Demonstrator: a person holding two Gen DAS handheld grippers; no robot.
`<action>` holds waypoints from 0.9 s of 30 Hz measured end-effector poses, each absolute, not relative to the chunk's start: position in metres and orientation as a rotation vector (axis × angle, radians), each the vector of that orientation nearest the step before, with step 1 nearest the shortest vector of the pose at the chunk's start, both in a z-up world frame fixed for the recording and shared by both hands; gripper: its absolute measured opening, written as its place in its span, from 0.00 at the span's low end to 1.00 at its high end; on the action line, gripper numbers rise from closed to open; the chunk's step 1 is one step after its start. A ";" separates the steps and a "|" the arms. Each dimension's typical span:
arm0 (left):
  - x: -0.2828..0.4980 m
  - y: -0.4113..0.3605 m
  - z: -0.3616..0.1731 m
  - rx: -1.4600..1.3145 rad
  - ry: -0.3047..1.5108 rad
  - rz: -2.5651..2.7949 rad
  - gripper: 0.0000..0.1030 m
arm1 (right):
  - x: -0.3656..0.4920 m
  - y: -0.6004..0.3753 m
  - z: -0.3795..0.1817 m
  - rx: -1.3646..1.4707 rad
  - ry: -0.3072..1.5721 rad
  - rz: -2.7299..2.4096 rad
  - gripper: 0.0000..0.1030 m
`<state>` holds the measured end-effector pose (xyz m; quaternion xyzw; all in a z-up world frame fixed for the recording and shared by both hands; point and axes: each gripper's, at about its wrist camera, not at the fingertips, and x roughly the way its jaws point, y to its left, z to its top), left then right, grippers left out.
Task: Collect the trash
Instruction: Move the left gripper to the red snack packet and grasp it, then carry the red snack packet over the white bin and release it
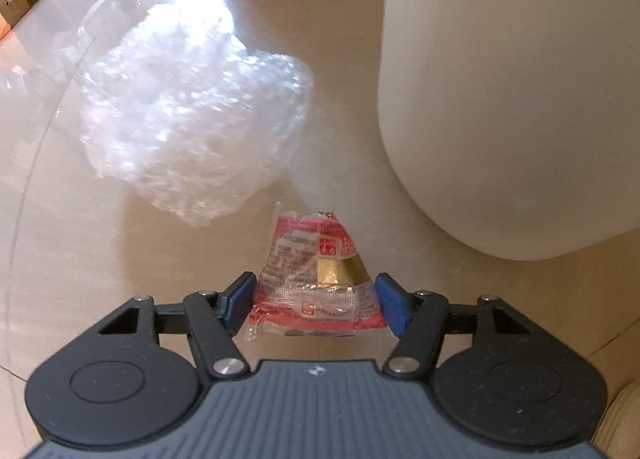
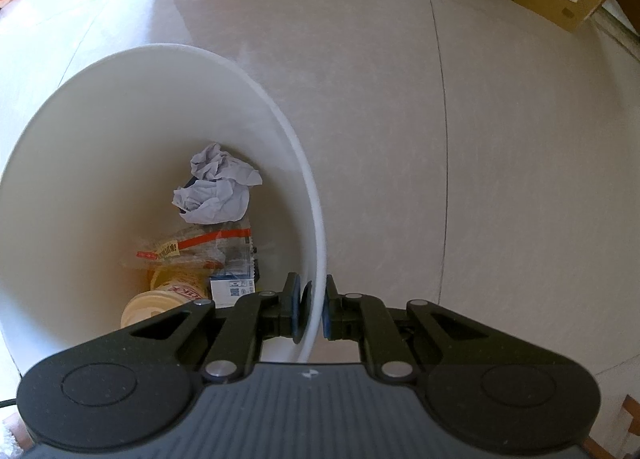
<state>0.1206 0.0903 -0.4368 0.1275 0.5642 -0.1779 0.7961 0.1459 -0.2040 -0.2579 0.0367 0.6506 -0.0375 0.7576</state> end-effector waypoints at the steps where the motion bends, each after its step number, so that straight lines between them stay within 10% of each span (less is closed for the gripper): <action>1: 0.122 0.091 -0.434 0.275 1.215 -0.380 0.62 | 0.146 -0.204 -0.258 0.084 1.420 -0.084 0.12; 27: 0.154 0.145 -0.222 0.224 1.218 -0.285 0.62 | 0.149 -0.198 -0.263 0.061 1.442 -0.086 0.12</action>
